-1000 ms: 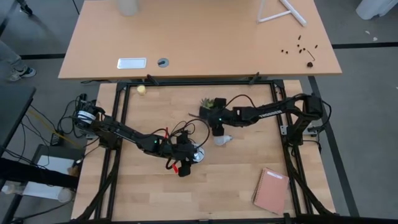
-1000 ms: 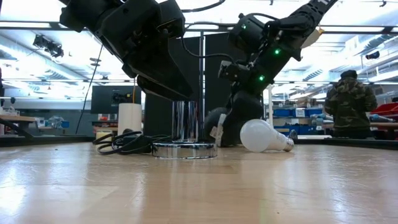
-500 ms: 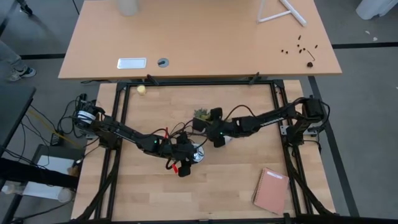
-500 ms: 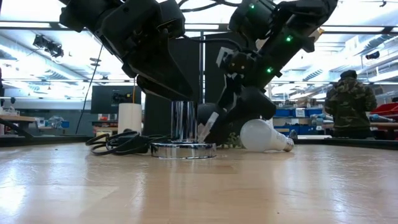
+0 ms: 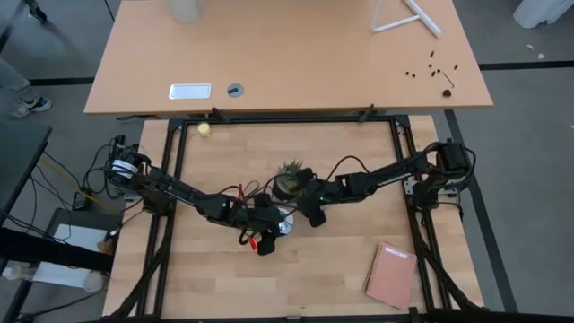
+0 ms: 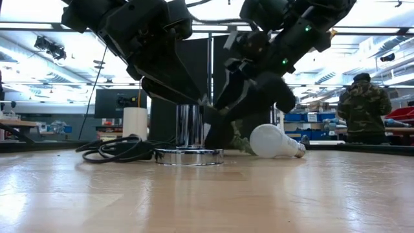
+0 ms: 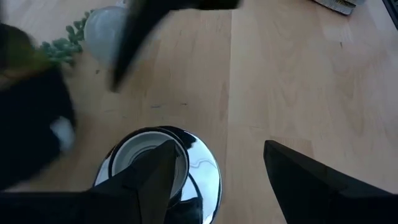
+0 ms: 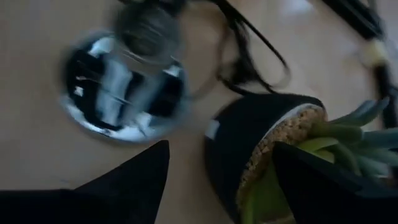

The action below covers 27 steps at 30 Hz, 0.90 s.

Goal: Screw lightbulb
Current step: Adjust the potted flower

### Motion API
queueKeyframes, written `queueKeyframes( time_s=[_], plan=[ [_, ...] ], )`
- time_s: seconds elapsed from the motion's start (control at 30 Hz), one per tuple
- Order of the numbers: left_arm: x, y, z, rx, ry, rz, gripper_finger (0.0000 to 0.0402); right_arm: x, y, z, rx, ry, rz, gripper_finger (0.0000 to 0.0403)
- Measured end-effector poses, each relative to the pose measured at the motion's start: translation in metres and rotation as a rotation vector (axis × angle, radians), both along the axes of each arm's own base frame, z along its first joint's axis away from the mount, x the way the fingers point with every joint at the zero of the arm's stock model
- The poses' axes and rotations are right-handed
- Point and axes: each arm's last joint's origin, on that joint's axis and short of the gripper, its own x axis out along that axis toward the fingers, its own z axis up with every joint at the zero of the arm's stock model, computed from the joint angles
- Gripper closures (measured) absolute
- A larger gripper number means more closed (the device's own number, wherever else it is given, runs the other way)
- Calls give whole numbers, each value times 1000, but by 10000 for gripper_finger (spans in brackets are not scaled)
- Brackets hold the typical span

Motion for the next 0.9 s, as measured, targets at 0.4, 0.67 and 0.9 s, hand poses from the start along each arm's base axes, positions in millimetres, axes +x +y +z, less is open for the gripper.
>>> queueKeyframes(
  time_s=[0.4,0.67,0.9],
  plan=[
    [-1,0,-1,-31,16,29,153,6,15,23,54,-200,31,119],
    [-4,-4,-2,-52,31,69,153,2,12,14,84,-126,-93,121],
    [-4,-4,-1,-27,16,103,153,9,-7,29,54,-240,-228,127]
  ],
)
